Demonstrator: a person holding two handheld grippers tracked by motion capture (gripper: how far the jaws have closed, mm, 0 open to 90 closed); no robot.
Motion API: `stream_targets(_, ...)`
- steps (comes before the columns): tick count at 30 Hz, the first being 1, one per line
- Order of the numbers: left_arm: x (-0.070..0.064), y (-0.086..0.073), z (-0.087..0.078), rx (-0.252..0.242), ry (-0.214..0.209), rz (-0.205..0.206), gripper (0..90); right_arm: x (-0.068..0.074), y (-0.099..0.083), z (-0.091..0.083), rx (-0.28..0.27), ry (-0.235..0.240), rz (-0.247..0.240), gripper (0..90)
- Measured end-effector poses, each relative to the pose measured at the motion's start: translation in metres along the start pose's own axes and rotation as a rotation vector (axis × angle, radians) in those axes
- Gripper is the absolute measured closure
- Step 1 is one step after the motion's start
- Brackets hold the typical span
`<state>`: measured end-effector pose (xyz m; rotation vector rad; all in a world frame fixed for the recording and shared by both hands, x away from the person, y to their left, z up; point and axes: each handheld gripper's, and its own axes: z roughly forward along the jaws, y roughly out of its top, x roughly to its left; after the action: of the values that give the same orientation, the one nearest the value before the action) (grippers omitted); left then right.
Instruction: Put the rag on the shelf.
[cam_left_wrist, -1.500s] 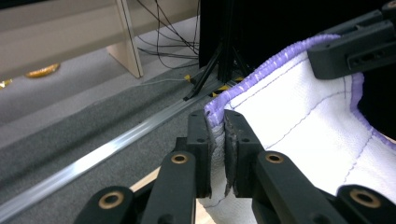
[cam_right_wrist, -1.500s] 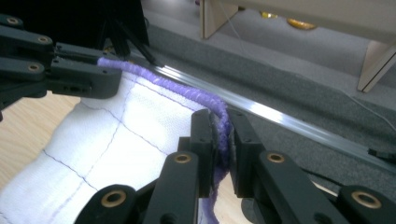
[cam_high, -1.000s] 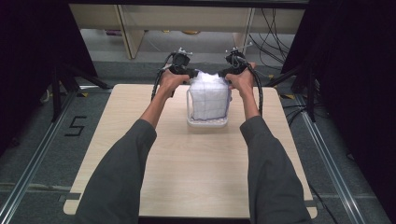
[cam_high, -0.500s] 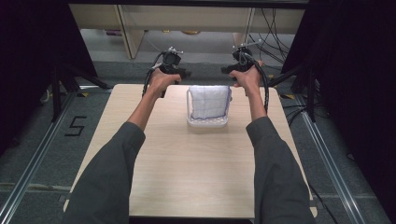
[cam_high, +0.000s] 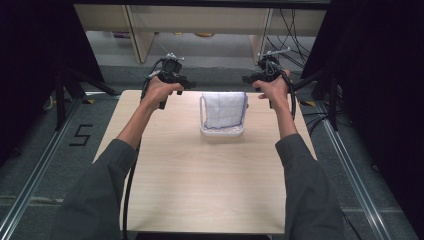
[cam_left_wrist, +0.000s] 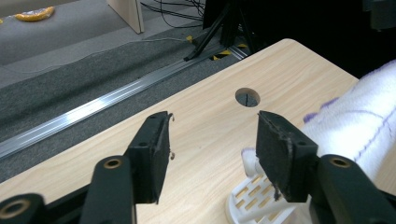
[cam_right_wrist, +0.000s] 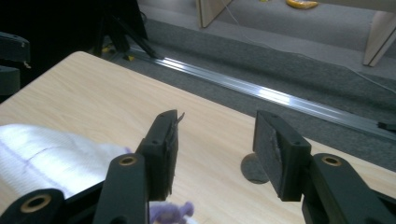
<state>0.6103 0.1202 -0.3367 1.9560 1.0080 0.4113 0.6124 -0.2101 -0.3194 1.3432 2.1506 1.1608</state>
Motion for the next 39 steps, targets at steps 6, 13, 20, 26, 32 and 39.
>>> stream_targets(6, -0.005, -0.009, -0.012, -0.011, -0.004, 0.013, 39.5, 0.003, -0.011, -0.013, -0.023, 0.015, -0.032, 47.1)
stream_targets(13, -0.016, -0.021, -0.025, -0.007, -0.025, 0.044, 35.7, 0.012, -0.02, -0.03, -0.035, 0.04, -0.048, 44.1)
stream_targets(20, -0.023, -0.034, -0.033, -0.007, -0.04, 0.062, 33.9, 0.014, -0.028, -0.037, -0.04, 0.055, -0.064, 41.9)
stream_targets(26, -0.027, -0.045, -0.036, -0.007, -0.055, 0.061, 33.3, 0.019, -0.032, -0.039, -0.034, 0.055, -0.079, 41.9)
stream_targets(32, -0.03, -0.056, -0.037, -0.001, -0.064, 0.069, 32.8, 0.027, -0.038, -0.043, -0.041, 0.057, -0.09, 40.6)
stream_targets(39, -0.034, -0.068, -0.042, -0.006, -0.069, 0.071, 32.6, 0.033, -0.048, -0.048, -0.04, 0.057, -0.118, 38.5)
